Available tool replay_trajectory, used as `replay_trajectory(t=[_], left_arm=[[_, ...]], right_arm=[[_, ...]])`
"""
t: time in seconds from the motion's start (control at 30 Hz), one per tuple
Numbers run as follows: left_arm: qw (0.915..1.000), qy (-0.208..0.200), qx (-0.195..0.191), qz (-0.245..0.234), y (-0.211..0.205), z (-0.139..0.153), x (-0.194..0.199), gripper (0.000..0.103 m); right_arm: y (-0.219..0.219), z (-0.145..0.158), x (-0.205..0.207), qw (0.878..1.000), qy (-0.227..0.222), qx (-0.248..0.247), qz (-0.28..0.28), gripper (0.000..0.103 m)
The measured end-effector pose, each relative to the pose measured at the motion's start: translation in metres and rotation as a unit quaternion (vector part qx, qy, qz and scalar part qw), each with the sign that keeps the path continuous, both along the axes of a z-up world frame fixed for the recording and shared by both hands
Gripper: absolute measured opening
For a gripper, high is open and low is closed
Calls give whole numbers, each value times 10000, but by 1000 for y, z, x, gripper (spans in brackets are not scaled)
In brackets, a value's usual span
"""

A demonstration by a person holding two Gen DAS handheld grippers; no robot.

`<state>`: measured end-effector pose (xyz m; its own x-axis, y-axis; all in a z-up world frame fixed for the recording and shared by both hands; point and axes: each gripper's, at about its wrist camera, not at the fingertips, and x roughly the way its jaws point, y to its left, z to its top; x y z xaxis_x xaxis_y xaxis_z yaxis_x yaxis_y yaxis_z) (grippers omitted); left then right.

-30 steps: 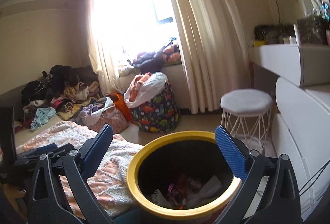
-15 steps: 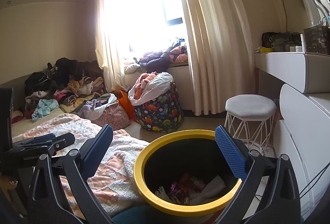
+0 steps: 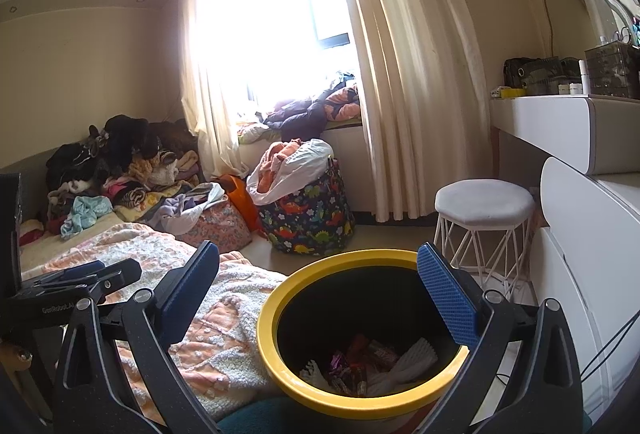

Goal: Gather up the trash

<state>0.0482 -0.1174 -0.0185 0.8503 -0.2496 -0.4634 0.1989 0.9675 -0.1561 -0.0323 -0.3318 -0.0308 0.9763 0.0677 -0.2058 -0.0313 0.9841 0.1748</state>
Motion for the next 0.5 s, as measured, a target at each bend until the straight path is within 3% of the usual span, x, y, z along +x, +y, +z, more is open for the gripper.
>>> replay_trajectory(t=[0.5], left_arm=[[10000, -3, 6, 45, 1, 2, 0, 92]], right_arm=[[-2, -2, -1, 10000, 13, 7, -21, 96]])
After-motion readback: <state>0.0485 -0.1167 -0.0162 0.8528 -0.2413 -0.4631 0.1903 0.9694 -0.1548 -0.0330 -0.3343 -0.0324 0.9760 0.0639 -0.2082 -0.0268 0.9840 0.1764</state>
